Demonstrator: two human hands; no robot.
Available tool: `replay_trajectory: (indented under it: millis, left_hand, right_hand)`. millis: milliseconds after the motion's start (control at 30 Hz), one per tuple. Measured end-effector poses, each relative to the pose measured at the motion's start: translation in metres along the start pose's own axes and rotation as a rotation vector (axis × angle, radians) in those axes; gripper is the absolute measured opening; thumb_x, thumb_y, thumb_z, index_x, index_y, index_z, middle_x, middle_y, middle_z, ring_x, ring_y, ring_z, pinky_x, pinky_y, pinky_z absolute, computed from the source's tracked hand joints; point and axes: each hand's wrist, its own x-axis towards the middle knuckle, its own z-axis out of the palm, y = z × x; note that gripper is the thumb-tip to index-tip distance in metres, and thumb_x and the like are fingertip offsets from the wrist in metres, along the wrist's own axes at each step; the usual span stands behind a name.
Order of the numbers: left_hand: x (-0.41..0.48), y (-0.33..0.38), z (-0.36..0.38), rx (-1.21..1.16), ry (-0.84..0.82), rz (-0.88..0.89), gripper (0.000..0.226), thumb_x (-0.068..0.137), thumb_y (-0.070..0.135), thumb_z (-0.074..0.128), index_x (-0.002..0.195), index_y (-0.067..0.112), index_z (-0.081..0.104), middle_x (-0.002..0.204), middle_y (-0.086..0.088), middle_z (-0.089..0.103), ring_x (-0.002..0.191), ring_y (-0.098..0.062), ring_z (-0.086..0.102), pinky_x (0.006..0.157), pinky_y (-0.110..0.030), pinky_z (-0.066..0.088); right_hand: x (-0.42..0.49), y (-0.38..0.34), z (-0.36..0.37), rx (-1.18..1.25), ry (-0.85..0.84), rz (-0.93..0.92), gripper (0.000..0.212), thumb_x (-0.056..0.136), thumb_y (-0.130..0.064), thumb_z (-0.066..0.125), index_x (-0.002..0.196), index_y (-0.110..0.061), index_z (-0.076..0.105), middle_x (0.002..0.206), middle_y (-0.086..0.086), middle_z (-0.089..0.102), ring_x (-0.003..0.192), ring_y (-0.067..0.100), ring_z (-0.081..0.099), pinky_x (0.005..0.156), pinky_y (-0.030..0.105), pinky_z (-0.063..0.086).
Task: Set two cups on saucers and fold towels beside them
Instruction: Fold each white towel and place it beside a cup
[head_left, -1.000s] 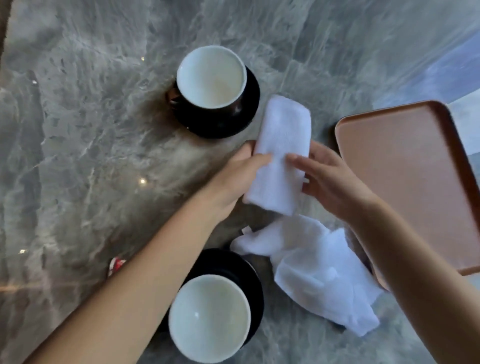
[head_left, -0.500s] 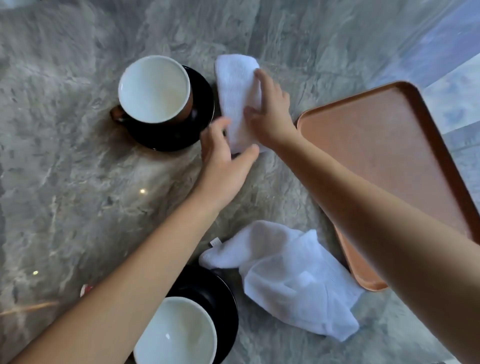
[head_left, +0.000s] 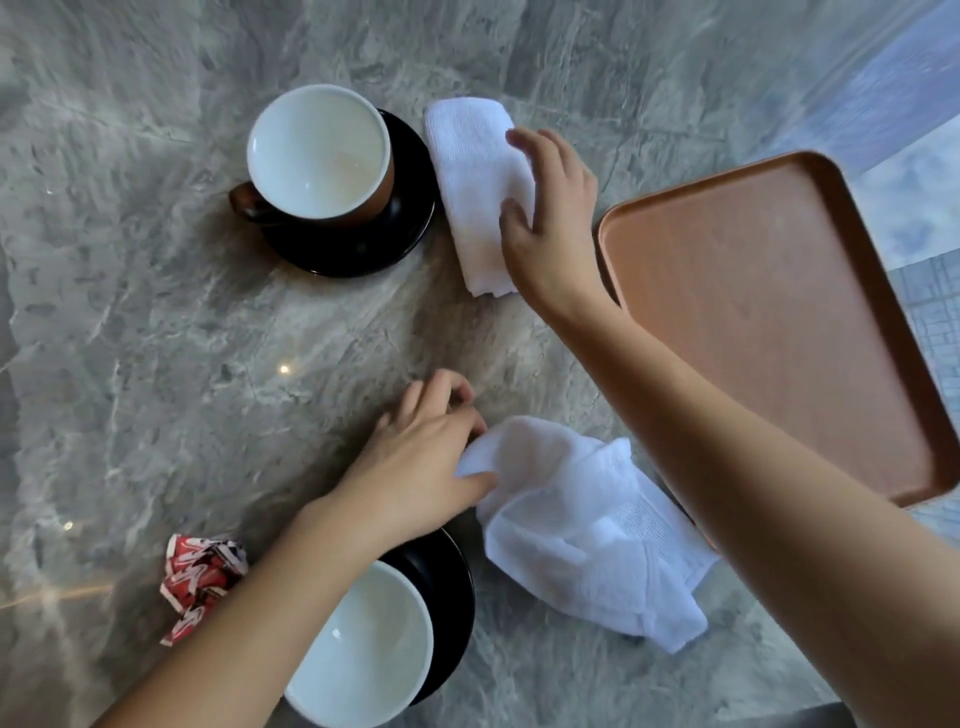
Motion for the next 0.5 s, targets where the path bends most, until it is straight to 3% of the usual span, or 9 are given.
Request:
replay_trajectory:
  millis: [67, 167, 233, 333, 400, 500]
  left_hand:
    - [0.002, 0.001, 0.005, 0.045, 0.046, 0.002, 0.025, 0.079, 0.039, 0.056, 0.101, 0.027, 0.055, 0.127, 0.012, 0.022, 0.118, -0.012, 0.025, 0.090, -0.032, 0.030]
    - [0.004, 0.003, 0.001, -0.059, 0.068, -0.012, 0.019, 0.079, 0.028, 0.054, 0.096, 0.019, 0.051, 0.123, 0.003, 0.042, 0.115, -0.020, 0.038, 0.091, -0.037, 0.040]
    - [0.005, 0.004, -0.010, -0.249, 0.120, -0.023, 0.015, 0.076, 0.017, 0.053, 0.091, 0.014, 0.051, 0.099, -0.007, 0.059, 0.098, -0.029, 0.056, 0.080, -0.042, 0.049]
    - [0.003, -0.005, -0.028, -0.400, 0.223, -0.028, 0.019, 0.075, 0.007, 0.051, 0.076, 0.026, 0.051, 0.072, 0.004, 0.058, 0.071, -0.017, 0.056, 0.058, -0.024, 0.044]
    - [-0.002, -0.013, -0.040, -0.402, 0.267, -0.002, 0.024, 0.073, 0.006, 0.052, 0.068, 0.029, 0.048, 0.064, 0.008, 0.053, 0.064, -0.010, 0.049, 0.053, -0.024, 0.036]
    - [-0.014, -0.026, -0.051, -0.455, 0.301, 0.018, 0.015, 0.076, 0.011, 0.056, 0.073, 0.025, 0.051, 0.069, 0.006, 0.057, 0.068, -0.013, 0.051, 0.062, -0.033, 0.042]
  right_hand:
    - [-0.020, -0.007, -0.003, 0.053, 0.013, -0.085, 0.041, 0.082, -0.001, 0.047, 0.121, -0.009, 0.054, 0.125, 0.005, 0.056, 0.118, 0.022, 0.046, 0.101, 0.029, 0.034]
    - [-0.042, -0.014, -0.010, 0.221, -0.348, 0.026, 0.023, 0.087, 0.001, 0.053, 0.108, -0.003, 0.061, 0.102, 0.004, 0.064, 0.094, 0.013, 0.058, 0.088, 0.028, 0.045]
    - [-0.054, -0.014, -0.017, 0.314, -0.621, 0.112, 0.021, 0.090, -0.004, 0.058, 0.110, 0.001, 0.059, 0.101, 0.011, 0.065, 0.091, 0.015, 0.059, 0.086, 0.028, 0.047]
    - [-0.065, -0.018, -0.029, 0.180, -0.890, 0.085, 0.028, 0.088, -0.017, 0.063, 0.111, -0.001, 0.059, 0.097, 0.010, 0.070, 0.086, 0.015, 0.065, 0.077, 0.029, 0.053]
    - [-0.068, -0.022, -0.031, 0.043, -0.932, 0.047, 0.028, 0.085, -0.022, 0.068, 0.108, -0.009, 0.060, 0.078, -0.006, 0.065, 0.066, -0.001, 0.057, 0.062, 0.015, 0.044]
    - [-0.068, -0.034, -0.028, -0.058, -0.878, 0.009, 0.019, 0.082, -0.024, 0.071, 0.096, -0.018, 0.060, 0.068, -0.014, 0.054, 0.056, -0.003, 0.047, 0.056, 0.012, 0.037]
